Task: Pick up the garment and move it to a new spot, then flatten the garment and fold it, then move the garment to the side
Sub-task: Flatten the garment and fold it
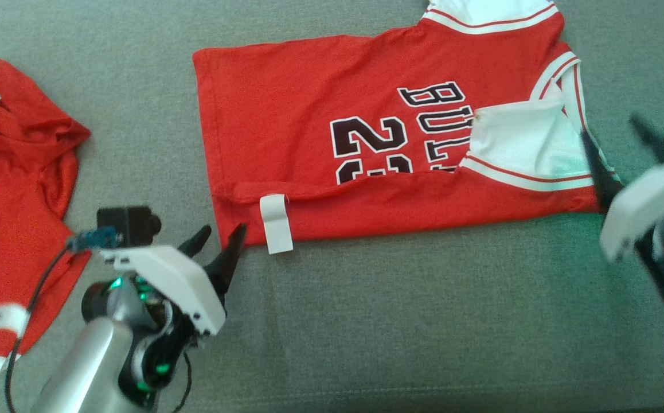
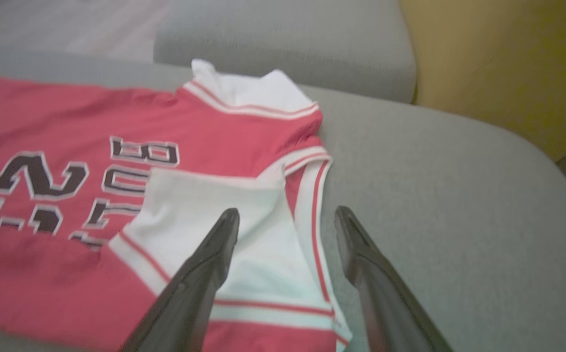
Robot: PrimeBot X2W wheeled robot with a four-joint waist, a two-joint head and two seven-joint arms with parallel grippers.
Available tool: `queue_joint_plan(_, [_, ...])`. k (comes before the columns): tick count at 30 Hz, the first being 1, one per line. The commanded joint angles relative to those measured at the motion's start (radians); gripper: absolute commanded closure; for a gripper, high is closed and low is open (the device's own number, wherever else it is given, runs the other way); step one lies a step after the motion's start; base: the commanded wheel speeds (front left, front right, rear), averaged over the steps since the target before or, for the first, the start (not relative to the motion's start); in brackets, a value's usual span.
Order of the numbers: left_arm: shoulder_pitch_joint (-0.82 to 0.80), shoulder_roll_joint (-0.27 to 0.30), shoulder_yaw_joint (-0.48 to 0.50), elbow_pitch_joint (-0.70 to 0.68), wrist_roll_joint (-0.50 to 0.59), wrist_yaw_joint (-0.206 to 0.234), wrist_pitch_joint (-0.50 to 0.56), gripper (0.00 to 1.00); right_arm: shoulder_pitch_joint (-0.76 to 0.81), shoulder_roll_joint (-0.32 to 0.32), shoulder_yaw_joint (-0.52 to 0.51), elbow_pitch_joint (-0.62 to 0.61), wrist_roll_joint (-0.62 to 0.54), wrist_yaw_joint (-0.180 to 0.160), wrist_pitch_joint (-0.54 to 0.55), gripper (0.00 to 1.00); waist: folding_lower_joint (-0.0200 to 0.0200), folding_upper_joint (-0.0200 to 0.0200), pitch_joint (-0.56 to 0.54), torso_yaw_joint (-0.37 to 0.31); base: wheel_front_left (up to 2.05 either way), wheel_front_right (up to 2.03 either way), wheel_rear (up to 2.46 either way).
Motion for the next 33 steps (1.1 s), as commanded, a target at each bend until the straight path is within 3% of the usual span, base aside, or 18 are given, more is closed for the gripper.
queue_joint_plan(1, [-0.024, 0.032, 0.046, -0.046, 0.004, 0.006, -0.011, 0.00, 0.030, -0.021, 0.015, -0.040, -0.004, 0.007, 0.010, 0.00, 0.0000, 0.0000, 0.001, -0.001, 0.00, 0.00, 0.00])
queue_joint_plan(7, [0.030, 0.060, 0.035, -0.073, 0.033, 0.029, -0.012, 0.00, 0.129, -0.031, -0.024, -0.090, -0.039, 0.007, 0.095, 0.00, 0.0000, 0.0000, 0.022, 0.002, 0.00, 0.00, 0.00])
queue_joint_plan(15, [-0.015, 0.036, 0.026, -0.025, 0.035, 0.032, -0.020, 0.00, 0.073, -0.003, -0.065, -0.037, -0.089, 0.007, 0.138, 0.00, 0.0000, 0.0000, 0.060, 0.007, 0.00, 0.00, 0.00])
queue_joint_plan(32, [-0.049, 0.009, -0.032, 0.065, 0.007, -0.017, 0.029, 0.00, 0.018, -0.011, -0.011, 0.083, -0.010, 0.007, 0.268, 0.00, 0.0000, 0.0000, 0.077, 0.007, 0.00, 0.00, 0.00])
queue_joint_plan(33, [-0.046, 0.003, -0.035, 0.068, -0.005, -0.021, 0.039, 0.00, 0.020, -0.012, -0.008, 0.085, -0.001, 0.007, 0.276, 0.18, 0.0000, 0.0000, 0.075, 0.007, 0.00, 0.00, 0.00])
